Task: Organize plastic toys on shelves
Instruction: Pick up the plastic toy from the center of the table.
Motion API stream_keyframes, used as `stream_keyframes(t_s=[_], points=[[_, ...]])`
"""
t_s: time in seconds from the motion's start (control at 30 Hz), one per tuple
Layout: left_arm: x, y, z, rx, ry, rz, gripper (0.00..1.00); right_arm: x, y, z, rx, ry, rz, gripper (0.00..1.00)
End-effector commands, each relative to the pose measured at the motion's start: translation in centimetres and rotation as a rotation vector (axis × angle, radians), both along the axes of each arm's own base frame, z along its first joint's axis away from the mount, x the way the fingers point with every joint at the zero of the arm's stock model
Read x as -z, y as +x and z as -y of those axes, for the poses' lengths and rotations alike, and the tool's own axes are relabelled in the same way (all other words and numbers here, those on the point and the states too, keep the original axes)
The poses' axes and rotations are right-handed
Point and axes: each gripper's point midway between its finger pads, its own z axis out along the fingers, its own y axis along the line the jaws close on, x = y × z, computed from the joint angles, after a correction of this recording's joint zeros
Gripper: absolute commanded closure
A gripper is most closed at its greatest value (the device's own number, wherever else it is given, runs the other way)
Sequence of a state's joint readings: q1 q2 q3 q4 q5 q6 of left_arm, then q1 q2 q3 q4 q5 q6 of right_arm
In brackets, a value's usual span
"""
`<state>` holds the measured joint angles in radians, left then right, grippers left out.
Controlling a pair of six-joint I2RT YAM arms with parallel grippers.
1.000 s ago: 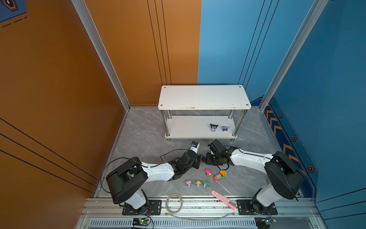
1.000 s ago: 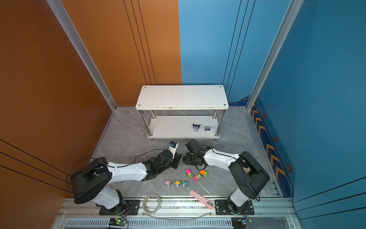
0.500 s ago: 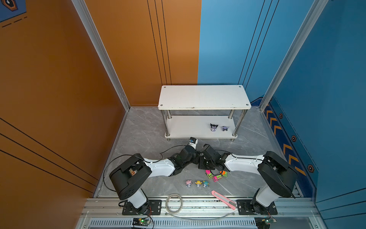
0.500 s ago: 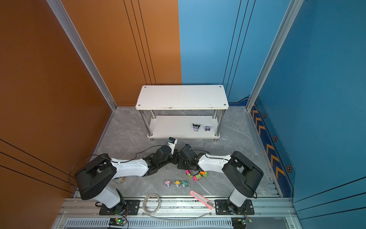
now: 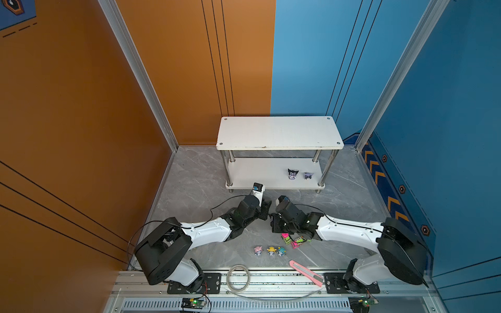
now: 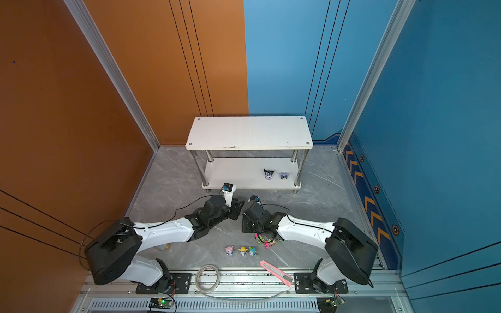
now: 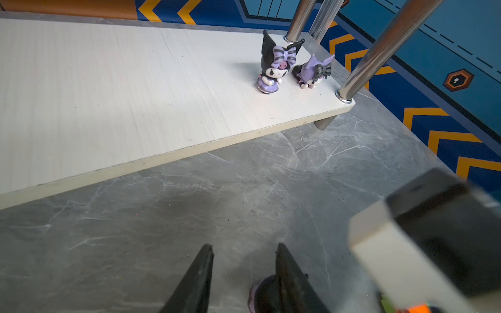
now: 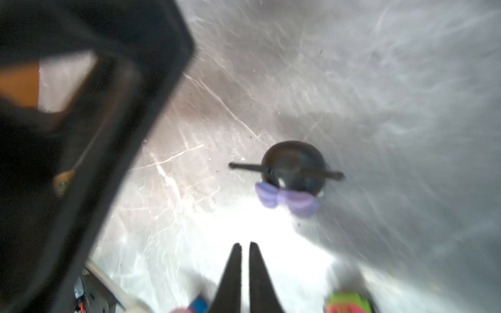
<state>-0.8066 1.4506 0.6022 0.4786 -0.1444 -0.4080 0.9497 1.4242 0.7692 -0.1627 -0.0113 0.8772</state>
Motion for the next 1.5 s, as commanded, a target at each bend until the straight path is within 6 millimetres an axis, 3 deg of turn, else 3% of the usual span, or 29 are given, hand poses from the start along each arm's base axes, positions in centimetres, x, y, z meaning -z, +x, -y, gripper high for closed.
stream_keyframes(t_s=[0.0,0.03,0.13,0.17,0.2,0.33,0.67,1.03,1.47], points=[[0.5,-0.6,-1.3,-0.006,0.021,-0.013,0.56,-0.3,-0.2,4.2,0.047,-0.176,0.052,0.64],[0.5,-0.8,-1.5,-0.008,0.019,-0.012,0.55,-0.6,0.1,4.7,0.064,-0.191,0.067,0.53],[0.4,-1.3,-2.3,-0.018,0.021,-0.012,0.53,-0.9,0.7,5.4,0.082,-0.239,0.088,0.33],[0.5,-1.4,-2.6,-0.024,0.027,-0.015,0.53,-0.9,0.9,5.3,0.076,-0.261,0.095,0.12],[0.5,-1.6,-2.9,-0.029,0.029,-0.014,0.53,-1.0,1.0,4.9,0.058,-0.277,0.103,0.05],[0.7,-2.0,-4.0,-0.045,0.039,-0.014,0.53,-0.2,1.8,3.3,-0.020,-0.377,0.142,0.00],[0.9,-2.0,-5.3,-0.068,0.037,-0.022,0.53,1.9,3.6,0.7,-0.055,-0.413,0.166,0.03],[1.2,-1.8,-5.3,-0.068,0.034,-0.031,0.53,2.5,4.6,-0.8,-0.044,-0.388,0.175,0.29],[1.1,-1.6,-5.6,-0.072,0.026,-0.028,0.53,2.9,4.7,-0.3,0.001,-0.386,0.186,0.57]])
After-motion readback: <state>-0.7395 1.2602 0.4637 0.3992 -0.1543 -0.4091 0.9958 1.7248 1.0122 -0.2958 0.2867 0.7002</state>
